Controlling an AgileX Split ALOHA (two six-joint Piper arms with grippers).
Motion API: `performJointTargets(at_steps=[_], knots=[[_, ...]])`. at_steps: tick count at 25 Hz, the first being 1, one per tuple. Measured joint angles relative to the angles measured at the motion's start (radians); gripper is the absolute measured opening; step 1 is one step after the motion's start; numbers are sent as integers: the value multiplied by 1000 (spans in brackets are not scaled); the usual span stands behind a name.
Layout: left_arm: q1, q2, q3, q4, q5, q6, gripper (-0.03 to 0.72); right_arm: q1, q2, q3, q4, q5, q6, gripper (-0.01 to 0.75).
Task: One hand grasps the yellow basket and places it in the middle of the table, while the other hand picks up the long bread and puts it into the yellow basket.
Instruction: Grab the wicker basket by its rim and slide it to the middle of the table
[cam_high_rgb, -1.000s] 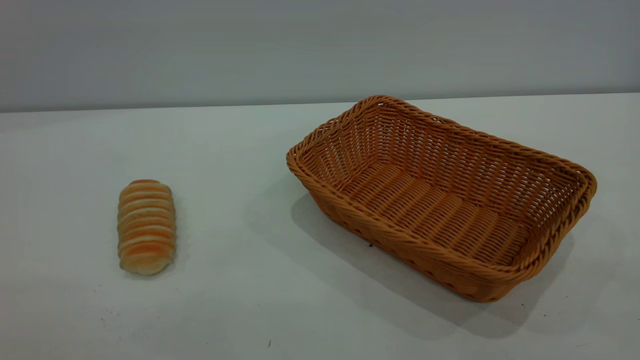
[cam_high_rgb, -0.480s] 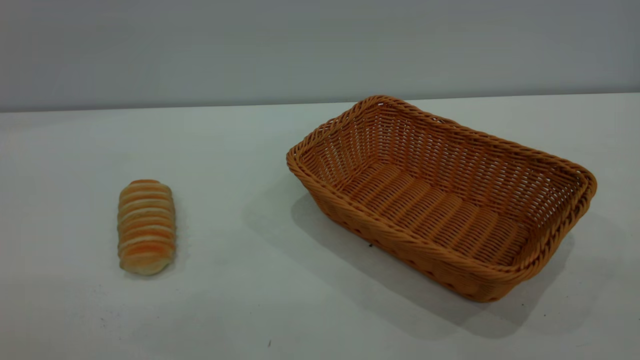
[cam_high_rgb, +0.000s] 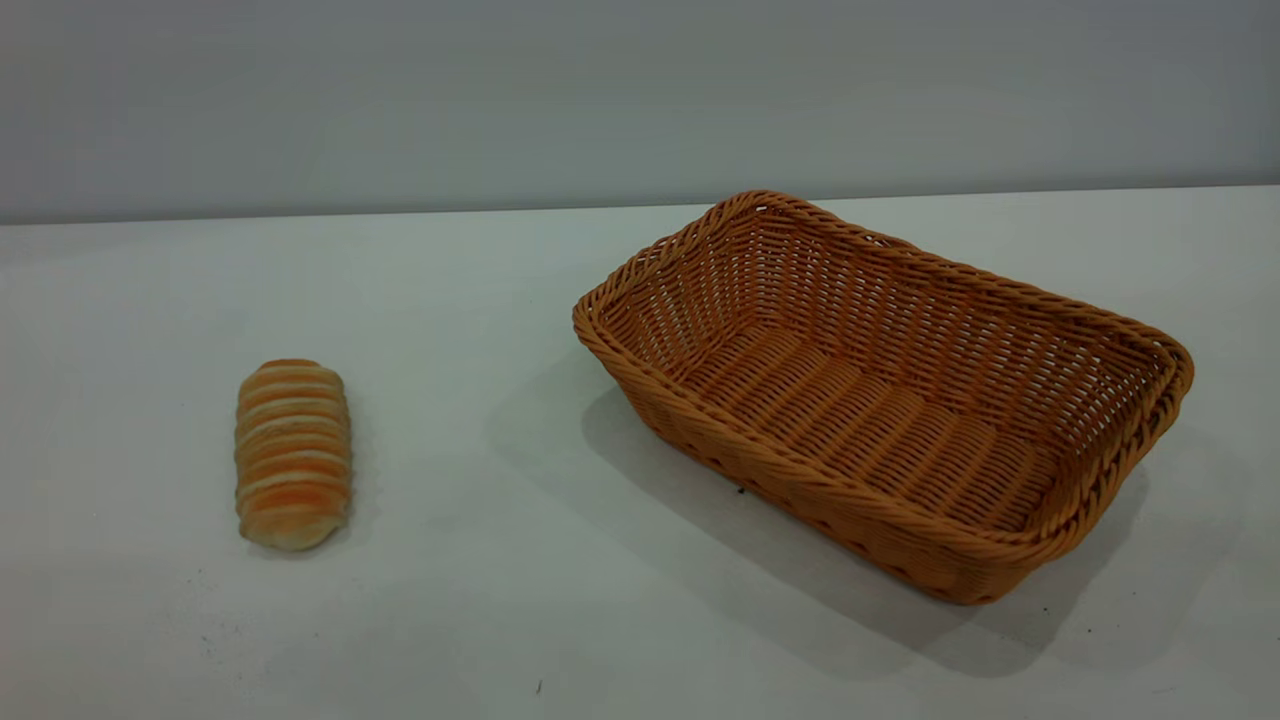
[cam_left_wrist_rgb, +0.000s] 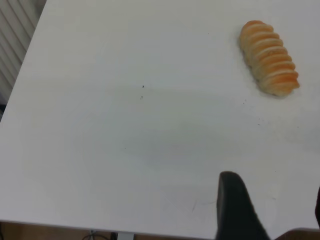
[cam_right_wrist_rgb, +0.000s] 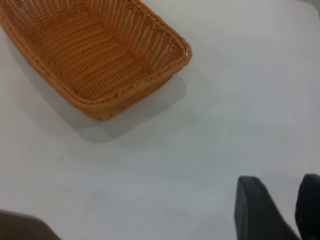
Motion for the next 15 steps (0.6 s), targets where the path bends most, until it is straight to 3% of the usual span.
performJointTargets(at_steps=[8,15], knots=[[0,0,-4,3,-17,8,435,0,0,0,0,0,0,239],[0,12,-24,-34,-222,15,435,0,0,0,0,0,0,239]])
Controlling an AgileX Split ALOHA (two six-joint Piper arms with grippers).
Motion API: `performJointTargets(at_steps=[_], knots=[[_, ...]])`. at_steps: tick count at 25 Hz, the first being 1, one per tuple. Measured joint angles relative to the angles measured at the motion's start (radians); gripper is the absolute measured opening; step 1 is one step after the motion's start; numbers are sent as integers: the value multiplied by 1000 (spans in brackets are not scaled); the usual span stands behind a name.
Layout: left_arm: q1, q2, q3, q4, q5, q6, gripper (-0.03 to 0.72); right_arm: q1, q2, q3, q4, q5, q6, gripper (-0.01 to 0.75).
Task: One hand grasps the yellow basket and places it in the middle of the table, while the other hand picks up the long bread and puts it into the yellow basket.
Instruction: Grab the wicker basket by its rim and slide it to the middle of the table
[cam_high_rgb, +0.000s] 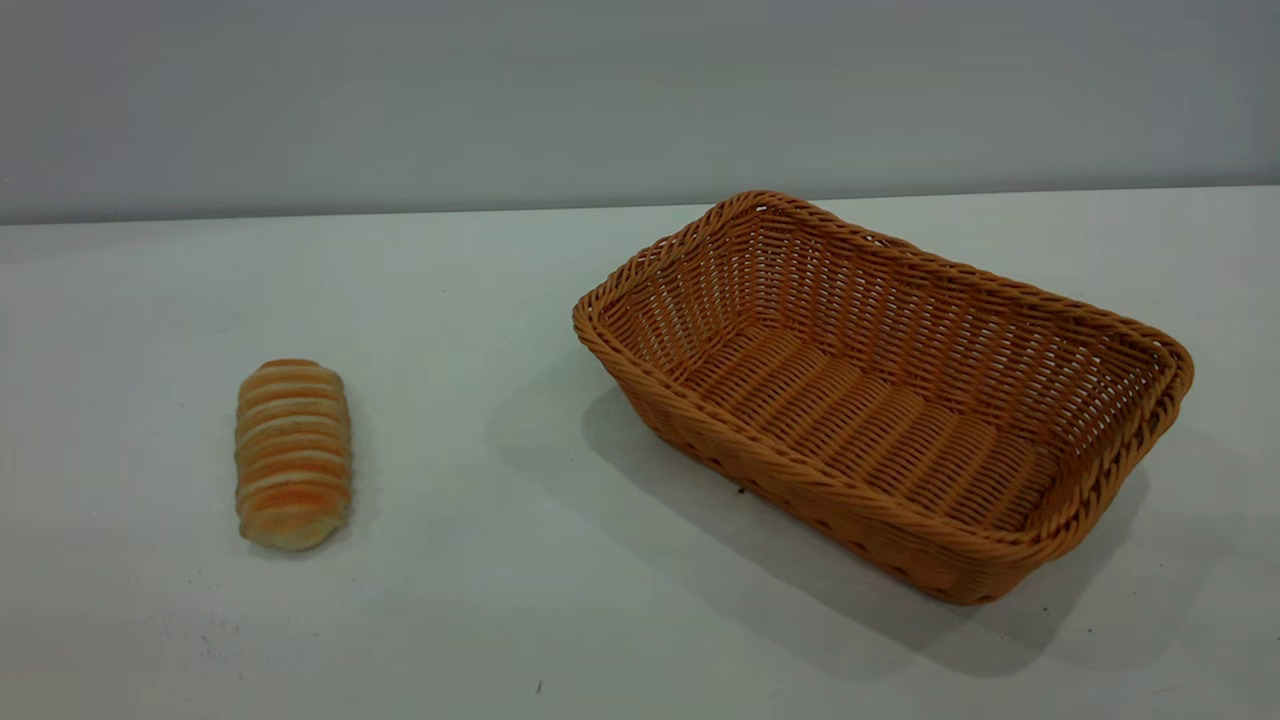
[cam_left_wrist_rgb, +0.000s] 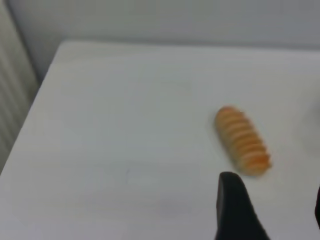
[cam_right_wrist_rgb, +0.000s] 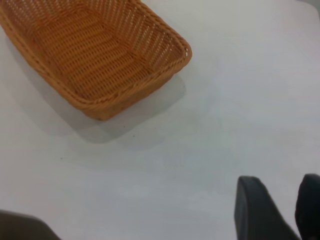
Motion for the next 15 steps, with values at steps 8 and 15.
performJointTargets(at_steps=[8,15], knots=[[0,268,-20,-44,-83,5,435,0,121,-30,121,-96,0,310],[0,497,-145,-43,-142,32,435,0,534,-42,358,-285,-63,440]])
